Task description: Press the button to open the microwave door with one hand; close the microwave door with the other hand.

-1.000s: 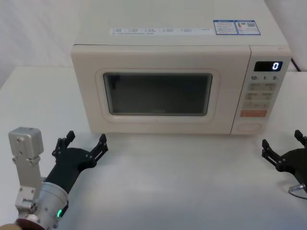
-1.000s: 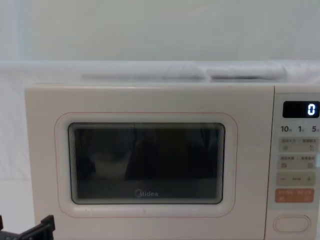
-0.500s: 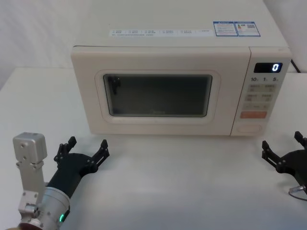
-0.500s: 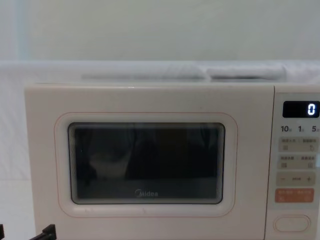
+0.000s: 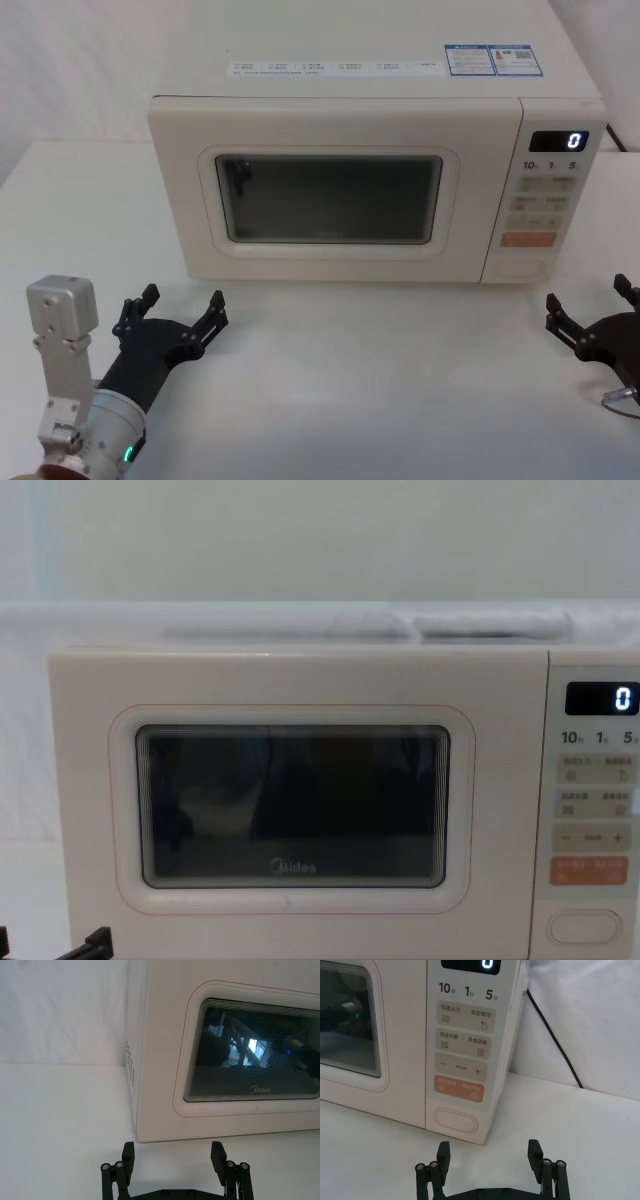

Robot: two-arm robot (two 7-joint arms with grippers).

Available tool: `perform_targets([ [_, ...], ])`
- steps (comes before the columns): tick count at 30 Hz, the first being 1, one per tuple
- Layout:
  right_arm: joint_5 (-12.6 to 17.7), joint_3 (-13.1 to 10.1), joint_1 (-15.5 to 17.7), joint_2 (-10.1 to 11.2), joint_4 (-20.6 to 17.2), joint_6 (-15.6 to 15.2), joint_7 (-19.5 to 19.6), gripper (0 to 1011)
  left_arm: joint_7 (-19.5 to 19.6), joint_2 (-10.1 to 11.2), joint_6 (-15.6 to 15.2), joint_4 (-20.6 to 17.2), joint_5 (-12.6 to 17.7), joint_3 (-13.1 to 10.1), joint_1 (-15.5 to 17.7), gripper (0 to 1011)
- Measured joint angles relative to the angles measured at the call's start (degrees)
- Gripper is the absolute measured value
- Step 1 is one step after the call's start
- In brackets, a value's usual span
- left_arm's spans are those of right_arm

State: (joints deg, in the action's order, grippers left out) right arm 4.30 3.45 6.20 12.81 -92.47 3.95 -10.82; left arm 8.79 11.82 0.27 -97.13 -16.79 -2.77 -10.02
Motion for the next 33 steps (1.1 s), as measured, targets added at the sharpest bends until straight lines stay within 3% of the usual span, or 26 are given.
perform_targets([
  [33,0.00,0.00,0.00,0.00,0.00,0.00,0.00,1002,0.00,0.05,-0.06,-0.10,-0.09,0.00,0.00,1001],
])
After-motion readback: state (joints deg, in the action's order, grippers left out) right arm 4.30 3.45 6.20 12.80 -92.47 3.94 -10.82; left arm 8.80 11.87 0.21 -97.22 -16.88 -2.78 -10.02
